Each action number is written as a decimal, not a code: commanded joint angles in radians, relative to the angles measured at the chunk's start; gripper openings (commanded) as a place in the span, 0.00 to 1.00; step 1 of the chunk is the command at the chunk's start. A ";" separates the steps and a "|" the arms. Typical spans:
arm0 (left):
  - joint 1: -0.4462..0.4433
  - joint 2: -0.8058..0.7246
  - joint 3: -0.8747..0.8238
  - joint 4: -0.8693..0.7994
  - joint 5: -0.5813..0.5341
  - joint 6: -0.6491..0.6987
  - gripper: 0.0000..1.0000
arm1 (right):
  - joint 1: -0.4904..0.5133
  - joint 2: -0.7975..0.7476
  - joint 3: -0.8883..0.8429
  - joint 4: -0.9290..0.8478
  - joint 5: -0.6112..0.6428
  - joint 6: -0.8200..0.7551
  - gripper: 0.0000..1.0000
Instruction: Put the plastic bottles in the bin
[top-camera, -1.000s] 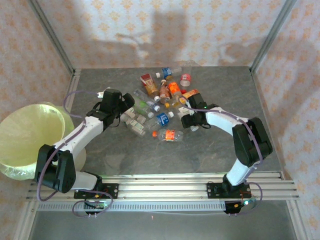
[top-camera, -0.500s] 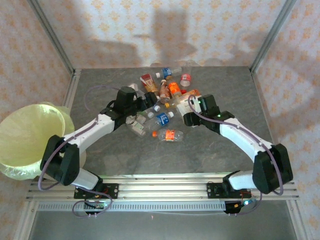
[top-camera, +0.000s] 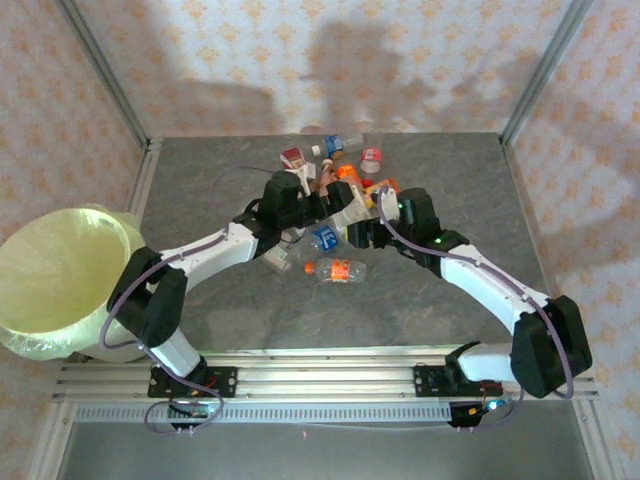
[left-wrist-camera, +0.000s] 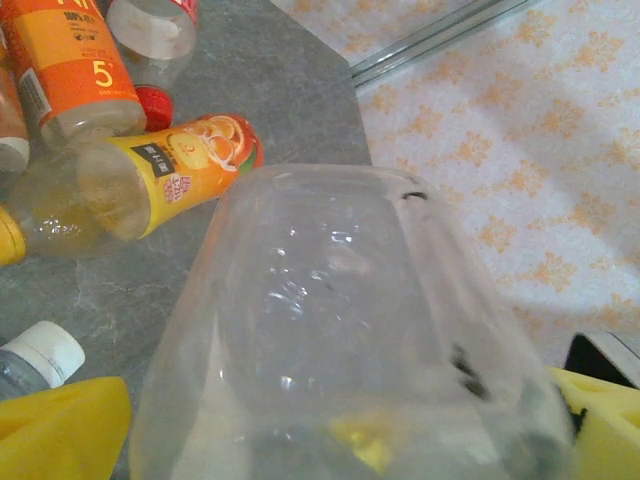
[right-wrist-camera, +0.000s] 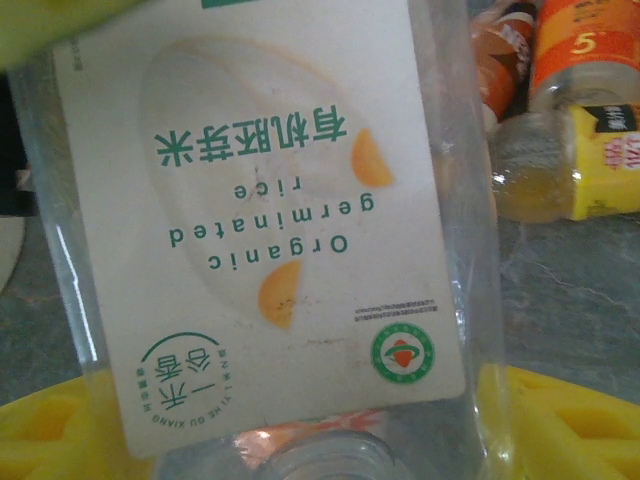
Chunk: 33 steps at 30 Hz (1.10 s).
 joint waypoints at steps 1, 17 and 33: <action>-0.016 0.009 0.030 -0.010 -0.008 0.014 1.00 | 0.003 0.008 0.007 0.073 -0.056 0.021 0.70; -0.034 -0.020 0.025 -0.083 -0.167 0.023 0.60 | 0.006 0.008 0.040 0.053 -0.124 0.049 0.88; -0.027 -0.287 0.070 -0.496 -0.580 0.154 0.53 | 0.007 -0.349 -0.099 0.121 0.391 0.089 0.99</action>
